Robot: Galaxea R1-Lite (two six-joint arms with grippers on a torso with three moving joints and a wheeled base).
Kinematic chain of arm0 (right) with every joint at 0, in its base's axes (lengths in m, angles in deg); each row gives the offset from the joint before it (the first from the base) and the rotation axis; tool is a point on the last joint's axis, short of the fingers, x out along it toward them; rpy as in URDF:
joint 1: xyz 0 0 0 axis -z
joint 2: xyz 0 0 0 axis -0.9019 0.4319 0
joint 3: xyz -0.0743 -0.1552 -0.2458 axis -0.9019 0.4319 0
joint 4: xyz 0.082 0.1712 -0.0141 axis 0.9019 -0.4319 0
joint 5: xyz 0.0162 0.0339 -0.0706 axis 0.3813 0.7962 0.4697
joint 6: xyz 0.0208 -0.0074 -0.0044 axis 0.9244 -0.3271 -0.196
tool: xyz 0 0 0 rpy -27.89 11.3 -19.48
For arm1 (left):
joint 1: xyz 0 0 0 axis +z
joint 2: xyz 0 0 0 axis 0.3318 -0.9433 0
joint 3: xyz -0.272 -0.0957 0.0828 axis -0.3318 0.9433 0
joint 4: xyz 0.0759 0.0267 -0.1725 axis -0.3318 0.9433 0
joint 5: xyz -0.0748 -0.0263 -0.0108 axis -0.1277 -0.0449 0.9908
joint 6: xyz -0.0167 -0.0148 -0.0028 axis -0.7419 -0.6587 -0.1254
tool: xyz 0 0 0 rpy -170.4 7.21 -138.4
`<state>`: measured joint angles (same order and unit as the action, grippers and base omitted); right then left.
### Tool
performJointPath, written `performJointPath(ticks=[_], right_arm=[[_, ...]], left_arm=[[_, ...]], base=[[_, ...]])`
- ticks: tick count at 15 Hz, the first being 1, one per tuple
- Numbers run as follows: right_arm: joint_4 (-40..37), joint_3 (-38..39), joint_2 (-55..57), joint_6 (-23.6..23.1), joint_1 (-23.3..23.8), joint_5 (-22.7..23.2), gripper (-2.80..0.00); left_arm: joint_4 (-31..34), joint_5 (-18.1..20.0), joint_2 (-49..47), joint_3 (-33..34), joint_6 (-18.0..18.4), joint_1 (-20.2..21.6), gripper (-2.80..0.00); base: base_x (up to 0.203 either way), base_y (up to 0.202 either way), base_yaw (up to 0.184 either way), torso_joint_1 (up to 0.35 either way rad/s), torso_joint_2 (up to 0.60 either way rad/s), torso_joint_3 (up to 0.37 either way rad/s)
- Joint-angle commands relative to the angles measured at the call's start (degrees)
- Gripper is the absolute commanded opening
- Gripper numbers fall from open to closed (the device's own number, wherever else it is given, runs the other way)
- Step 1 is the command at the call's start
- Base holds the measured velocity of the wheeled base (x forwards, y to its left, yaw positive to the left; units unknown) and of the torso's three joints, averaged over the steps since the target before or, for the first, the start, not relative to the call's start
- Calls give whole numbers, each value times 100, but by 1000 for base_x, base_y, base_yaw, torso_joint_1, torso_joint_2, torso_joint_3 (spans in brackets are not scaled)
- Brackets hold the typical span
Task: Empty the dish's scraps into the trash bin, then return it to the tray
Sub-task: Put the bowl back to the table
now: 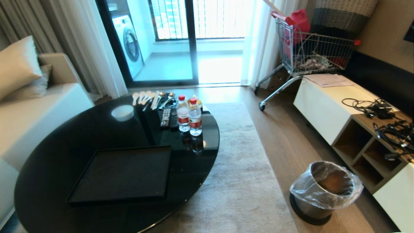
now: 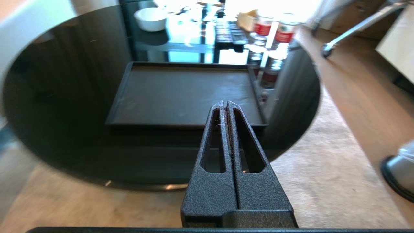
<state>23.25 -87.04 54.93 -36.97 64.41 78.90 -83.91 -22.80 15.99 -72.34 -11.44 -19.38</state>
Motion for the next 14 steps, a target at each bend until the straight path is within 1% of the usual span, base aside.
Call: performJointPath(ticks=[1,10,12,14], right_arm=[[-6,1,7,-10,0,-3,-280],[-6,1,7,-4,0,3,-280],[-6,1,7,5,0,3,-280],[-6,1,7,5,0,3,-280]], left_arm=[[-4,-2,2,0,-7,0,-280],[-4,-2,2,0,-7,0,-280],[-4,-2,2,0,-7,0,-280],[-4,-2,2,0,-7,0,-280]], base=[[-1,-10,168,3,2,2],[-1,-10,167,3,1,2],[0,-4,111,3,2,3],[0,0,0,0,0,0]])
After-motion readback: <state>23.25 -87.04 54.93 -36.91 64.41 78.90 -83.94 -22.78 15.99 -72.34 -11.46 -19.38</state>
